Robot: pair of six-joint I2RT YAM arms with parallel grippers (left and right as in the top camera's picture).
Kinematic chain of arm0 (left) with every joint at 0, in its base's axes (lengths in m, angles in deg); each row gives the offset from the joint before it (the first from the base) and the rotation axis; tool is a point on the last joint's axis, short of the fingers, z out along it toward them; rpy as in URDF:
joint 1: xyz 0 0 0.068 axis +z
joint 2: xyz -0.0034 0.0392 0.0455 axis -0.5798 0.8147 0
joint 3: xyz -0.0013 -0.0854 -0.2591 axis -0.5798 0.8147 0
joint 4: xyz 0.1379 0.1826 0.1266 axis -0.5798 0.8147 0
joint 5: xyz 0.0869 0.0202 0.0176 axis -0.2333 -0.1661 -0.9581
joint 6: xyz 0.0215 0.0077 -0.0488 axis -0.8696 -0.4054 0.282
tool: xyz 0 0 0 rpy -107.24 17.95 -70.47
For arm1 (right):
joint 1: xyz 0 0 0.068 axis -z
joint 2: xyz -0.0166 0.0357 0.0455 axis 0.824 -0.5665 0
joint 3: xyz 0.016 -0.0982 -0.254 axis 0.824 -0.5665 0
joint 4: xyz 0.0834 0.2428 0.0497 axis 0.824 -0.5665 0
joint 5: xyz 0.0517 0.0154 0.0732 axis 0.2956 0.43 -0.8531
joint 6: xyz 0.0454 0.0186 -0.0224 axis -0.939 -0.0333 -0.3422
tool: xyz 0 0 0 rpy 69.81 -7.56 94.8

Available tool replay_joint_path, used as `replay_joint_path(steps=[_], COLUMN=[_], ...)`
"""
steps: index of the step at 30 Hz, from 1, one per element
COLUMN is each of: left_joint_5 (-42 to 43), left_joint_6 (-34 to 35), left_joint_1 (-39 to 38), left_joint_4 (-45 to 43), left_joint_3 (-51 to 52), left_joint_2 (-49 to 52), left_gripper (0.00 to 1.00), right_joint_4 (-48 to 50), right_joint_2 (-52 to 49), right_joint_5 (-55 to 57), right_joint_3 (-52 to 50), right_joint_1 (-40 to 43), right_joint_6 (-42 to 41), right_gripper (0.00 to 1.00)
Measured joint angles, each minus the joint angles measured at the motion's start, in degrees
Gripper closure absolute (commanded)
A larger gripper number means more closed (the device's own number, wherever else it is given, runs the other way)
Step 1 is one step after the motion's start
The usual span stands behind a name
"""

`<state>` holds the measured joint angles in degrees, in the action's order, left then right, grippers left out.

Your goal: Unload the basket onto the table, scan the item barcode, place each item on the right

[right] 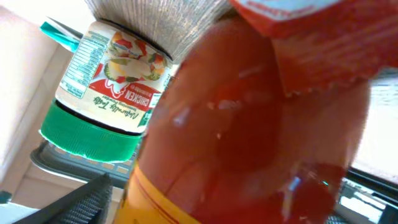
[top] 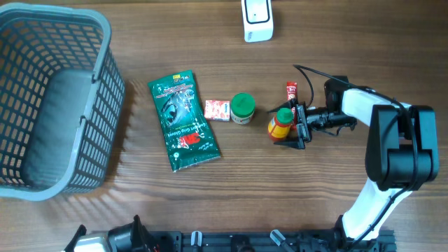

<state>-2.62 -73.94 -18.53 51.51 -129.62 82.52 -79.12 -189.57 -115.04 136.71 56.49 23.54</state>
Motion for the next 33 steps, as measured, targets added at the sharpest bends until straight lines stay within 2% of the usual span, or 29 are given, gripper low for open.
replay_joint_path(steps=[2, 4, 8, 10, 15, 20, 26, 30, 33], left_joint_5=[0.02, 0.00, 0.00, 0.00, 0.00, 0.00, 0.00, 0.00, 0.00], left_joint_6=[0.00, 0.00, 0.00, 0.00, 0.00, 0.00, 0.00, 0.00, 0.00], left_joint_1=[0.00, 0.00, 0.00, 0.00, 0.00, 0.00, 0.00, 0.00, 0.00], left_joint_4=[0.00, 0.00, 0.00, 0.00, 0.00, 0.00, 0.00, 0.00, 0.02], left_joint_3=[0.00, 0.00, 0.00, 0.00, 0.00, 0.00, 0.00, 0.00, 0.00], left_joint_2=[0.00, 0.00, 0.00, 0.00, 0.00, 0.00, 0.00, 0.00, 0.00], left_gripper=[0.00, 0.00, 0.00, 0.00, 0.00, 0.00, 0.00, 0.00, 0.00], right_joint_4=[0.39, 0.33, 1.16, 1.33, -0.04, -3.74, -8.11, -11.78, -15.85], right_joint_2=[0.17, 0.35, 0.92, 0.96, 1.27, 4.57, 13.86, 22.86, 26.49], right_joint_5=[0.48, 1.92, 3.19, 2.95, 2.97, 7.50, 15.72, 16.83, 15.43], right_joint_3=[-0.11, -0.09, -0.44, -0.52, -0.76, -2.32, -3.52, -3.52, -3.52], right_joint_1=[0.00, -0.22, -0.52, -0.52, -0.42, -0.42, -0.42, -0.42, -0.42], right_joint_6=[-0.76, -1.16, -1.60, -1.14, 2.54, 5.03, 6.51, 7.04, 10.56], right_gripper=[0.22, 0.28, 0.57, 0.61, 0.62, 0.62, 0.61, 0.56, 0.56])
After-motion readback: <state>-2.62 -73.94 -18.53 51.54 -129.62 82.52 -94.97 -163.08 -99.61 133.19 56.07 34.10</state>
